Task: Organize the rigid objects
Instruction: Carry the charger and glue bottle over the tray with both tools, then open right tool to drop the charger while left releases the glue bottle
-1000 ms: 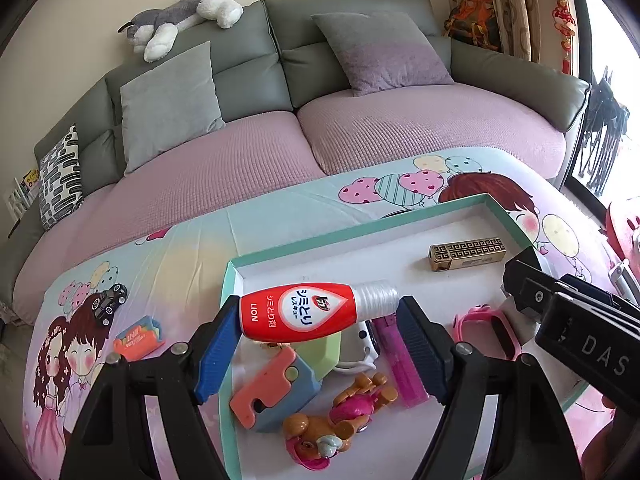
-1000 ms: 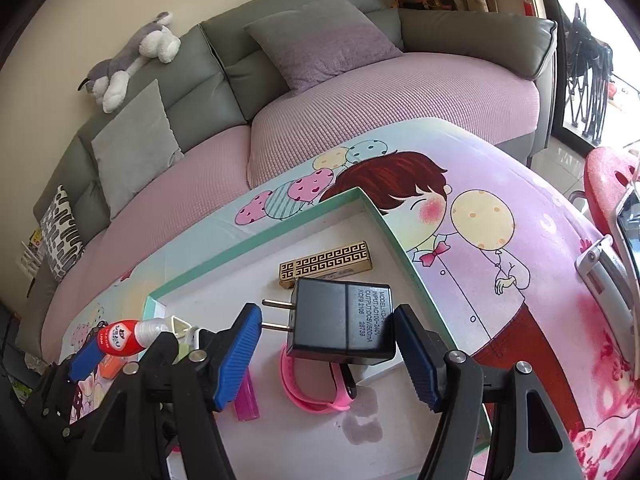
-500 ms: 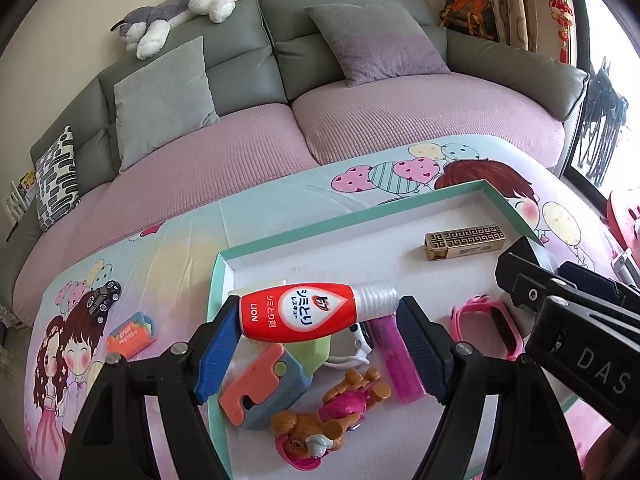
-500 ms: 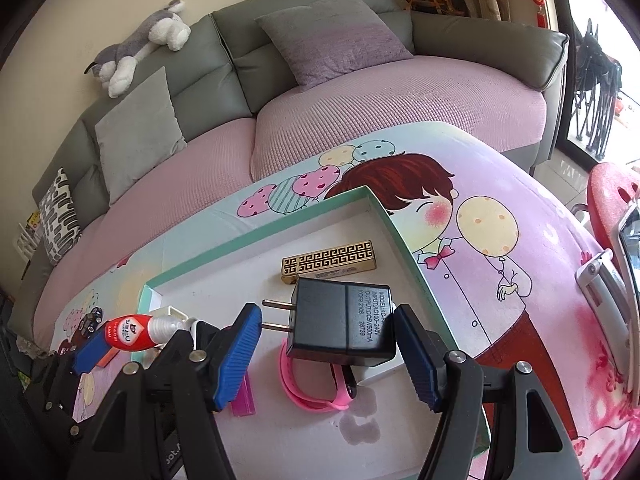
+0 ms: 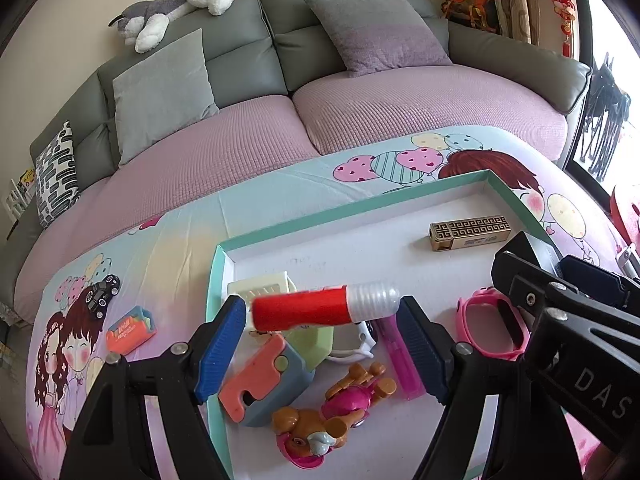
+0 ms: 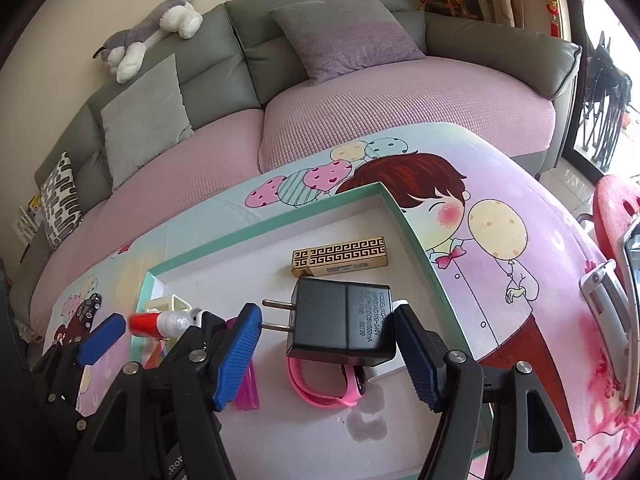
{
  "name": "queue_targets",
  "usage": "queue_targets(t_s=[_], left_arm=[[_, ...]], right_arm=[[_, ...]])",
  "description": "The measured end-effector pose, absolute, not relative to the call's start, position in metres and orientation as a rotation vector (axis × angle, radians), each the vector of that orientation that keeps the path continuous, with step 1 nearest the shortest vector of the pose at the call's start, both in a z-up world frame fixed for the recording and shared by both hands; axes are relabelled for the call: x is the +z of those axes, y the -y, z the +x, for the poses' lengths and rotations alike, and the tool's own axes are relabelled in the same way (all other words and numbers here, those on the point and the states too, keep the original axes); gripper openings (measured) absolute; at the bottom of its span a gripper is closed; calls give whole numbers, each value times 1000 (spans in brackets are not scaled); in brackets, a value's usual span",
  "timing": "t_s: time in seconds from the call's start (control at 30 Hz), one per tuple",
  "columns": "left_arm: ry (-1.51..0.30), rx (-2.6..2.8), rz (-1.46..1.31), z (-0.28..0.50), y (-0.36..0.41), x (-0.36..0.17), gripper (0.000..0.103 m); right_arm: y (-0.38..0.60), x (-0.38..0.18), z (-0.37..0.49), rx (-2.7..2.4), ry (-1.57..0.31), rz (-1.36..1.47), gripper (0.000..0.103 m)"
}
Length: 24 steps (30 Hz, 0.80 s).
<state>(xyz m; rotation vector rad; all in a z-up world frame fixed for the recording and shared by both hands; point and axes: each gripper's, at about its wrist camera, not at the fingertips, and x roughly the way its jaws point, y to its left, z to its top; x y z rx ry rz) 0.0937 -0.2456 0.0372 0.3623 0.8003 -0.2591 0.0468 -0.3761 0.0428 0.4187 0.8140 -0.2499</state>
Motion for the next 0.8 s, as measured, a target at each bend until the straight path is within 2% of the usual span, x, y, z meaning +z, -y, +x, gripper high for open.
queue_targets(t_s=[0.47, 0.8], left_arm=[[-808, -120, 377, 102, 225, 43, 80], [-818, 47, 271, 115, 185, 49, 80]], right_arm=[[369, 43, 50, -242, -828, 379, 72], [365, 39, 54, -229, -851, 355, 72]])
